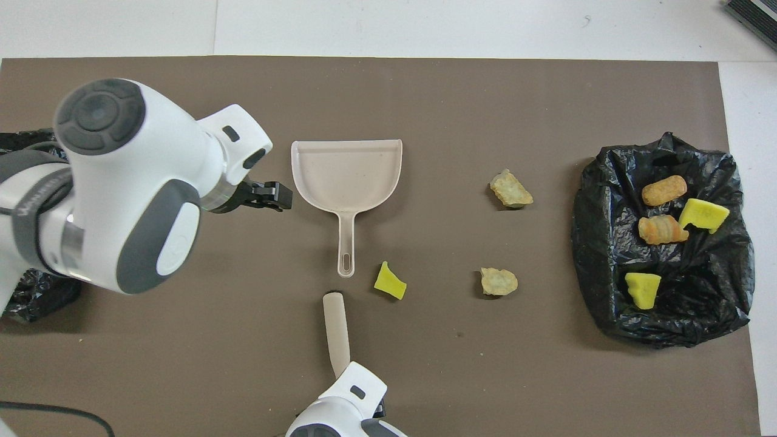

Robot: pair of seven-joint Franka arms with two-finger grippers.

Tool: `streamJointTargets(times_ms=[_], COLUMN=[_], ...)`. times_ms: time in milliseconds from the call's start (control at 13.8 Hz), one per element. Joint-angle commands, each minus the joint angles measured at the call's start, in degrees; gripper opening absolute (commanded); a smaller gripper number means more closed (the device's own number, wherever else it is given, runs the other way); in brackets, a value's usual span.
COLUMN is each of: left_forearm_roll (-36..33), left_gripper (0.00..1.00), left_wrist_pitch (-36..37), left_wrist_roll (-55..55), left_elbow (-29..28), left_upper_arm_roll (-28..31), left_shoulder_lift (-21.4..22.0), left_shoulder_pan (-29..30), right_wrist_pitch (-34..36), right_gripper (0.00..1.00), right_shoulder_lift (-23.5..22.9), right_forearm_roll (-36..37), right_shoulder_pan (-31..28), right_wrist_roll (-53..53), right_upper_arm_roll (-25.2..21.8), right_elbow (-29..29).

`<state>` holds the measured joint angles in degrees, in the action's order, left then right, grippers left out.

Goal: Sweep and dump trash in bin
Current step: 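Grasp the dustpan handle with the left gripper while the right gripper grasps the brush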

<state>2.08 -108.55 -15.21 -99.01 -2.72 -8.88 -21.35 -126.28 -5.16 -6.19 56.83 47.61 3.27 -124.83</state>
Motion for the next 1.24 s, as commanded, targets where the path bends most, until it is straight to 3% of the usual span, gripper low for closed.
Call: streamJointTargets(times_ms=[0, 145, 291, 436, 654, 727, 799, 872, 1163], left_forearm_roll=[-1.2, -1.2, -1.2, -1.2, -2.0, -2.0, -2.1, -2.1, -2.1], left_gripper=[1.0, 1.0, 1.0, 1.0, 1.0, 0.76, 0.16, 0.0, 0.0], left_wrist_pitch=[-5.7, -9.0, -12.6, -14.7, -14.8, -14.8, -14.6, -15.6, -14.6], left_wrist_roll=[-6.8, -9.3, -11.2, -11.4, -12.6, -12.6, -12.6, -12.0, -11.7], left_elbow=[-1.5, -2.8, -5.3, -6.8, -6.1, -5.9, -6.1, -6.5, -5.8], left_upper_arm_roll=[1.0, 1.0, 1.0, 1.0, 1.0, 1.0, 1.0, 1.0, 1.0], left_shoulder_lift=[-3.6, -5.9, -6.8, -8.1, -9.2, -9.2, -9.1, -9.2, -9.1], left_shoulder_pan=[-5.8, -8.6, -10.6, -12.5, -13.0, -13.0, -12.9, -12.8, -12.1], right_wrist_pitch=[-2.3, -2.4, -2.3, -1.4, -1.3, -1.2, -0.7, -0.5, 1.9], right_gripper=[0.73, 0.72, 0.65, 0.47, 0.12, 0.0, 0.0, 0.0, 0.0], right_shoulder_lift=[1.5, 1.5, 1.5, 1.6, 1.7, 1.7, 1.7, 1.7, 5.9], right_forearm_roll=[-1.4, -3.0, -5.1, -5.1, -5.1, -4.9, -4.2, -4.1, -3.8], right_shoulder_pan=[0.1, 0.2, 0.2, 0.2, 0.3, 0.4, 0.4, 0.4, -0.3], right_wrist_roll=[0.4, 1.0, 1.2, 1.5, 2.4, 2.3, 2.1, 2.4, 5.6], right_upper_arm_roll=[0.0, 0.0, 0.0, 0.0, 0.0, 0.0, 0.0, 0.1, 0.0], right_elbow=[-2.7, -2.7, -2.7, -2.6, -2.6, -2.5, -2.3, -2.2, -2.3])
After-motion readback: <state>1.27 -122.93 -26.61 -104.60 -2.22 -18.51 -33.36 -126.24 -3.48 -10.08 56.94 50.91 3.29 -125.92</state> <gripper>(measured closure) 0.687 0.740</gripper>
